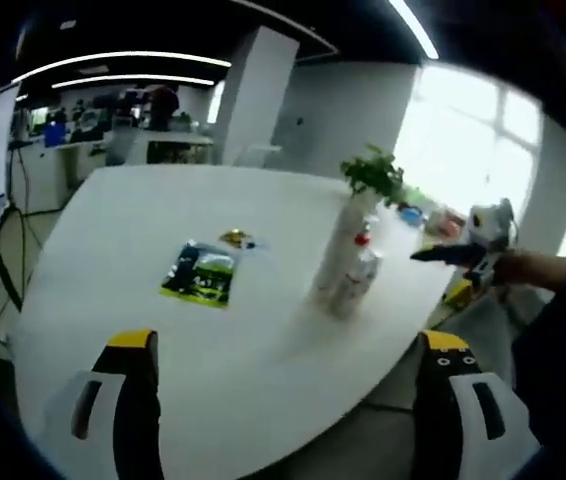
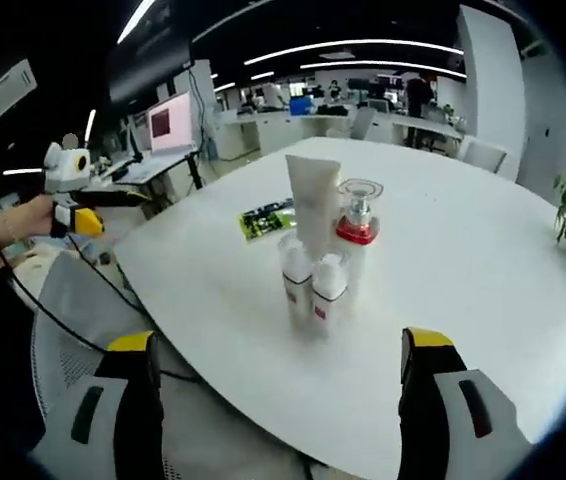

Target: Arrange the skincare products in the storage area until every visible bottle or jar stands upright without overlapping.

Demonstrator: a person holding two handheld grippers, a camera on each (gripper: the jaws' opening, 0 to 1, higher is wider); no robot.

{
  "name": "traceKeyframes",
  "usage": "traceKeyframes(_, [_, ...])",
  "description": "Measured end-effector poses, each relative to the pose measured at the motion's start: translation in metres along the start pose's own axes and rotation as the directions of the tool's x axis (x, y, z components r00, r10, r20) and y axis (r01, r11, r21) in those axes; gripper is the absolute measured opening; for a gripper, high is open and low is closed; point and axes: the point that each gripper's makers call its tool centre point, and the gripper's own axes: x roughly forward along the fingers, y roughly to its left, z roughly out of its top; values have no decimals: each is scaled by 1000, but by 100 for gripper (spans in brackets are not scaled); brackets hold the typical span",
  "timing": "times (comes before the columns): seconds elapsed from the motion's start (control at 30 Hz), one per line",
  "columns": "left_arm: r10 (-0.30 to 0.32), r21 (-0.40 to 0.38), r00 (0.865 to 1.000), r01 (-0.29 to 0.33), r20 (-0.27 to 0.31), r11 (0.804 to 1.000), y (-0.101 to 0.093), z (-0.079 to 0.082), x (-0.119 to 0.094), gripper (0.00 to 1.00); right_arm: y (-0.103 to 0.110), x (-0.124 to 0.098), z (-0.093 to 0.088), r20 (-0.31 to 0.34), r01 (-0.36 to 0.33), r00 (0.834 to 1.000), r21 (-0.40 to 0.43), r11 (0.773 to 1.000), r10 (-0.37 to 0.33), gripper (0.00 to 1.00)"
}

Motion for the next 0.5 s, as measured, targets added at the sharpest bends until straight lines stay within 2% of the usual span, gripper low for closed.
traceKeyframes(0.23, [41,-33,999,-40,34,999,8,-6,-12,99,6,-6,3,63,-1,998,56,998,-3,100])
traceKeyframes(0.33, [54,-43,998,-53,34,998,8,-10,-12,98,10,-6,8,123,1,992,101,995,-13,100])
traceKeyframes(0.5, [73,-60,997,-72,25,996,12,-19,-11,97,14,-1,1,129,9,991,111,994,-24,100])
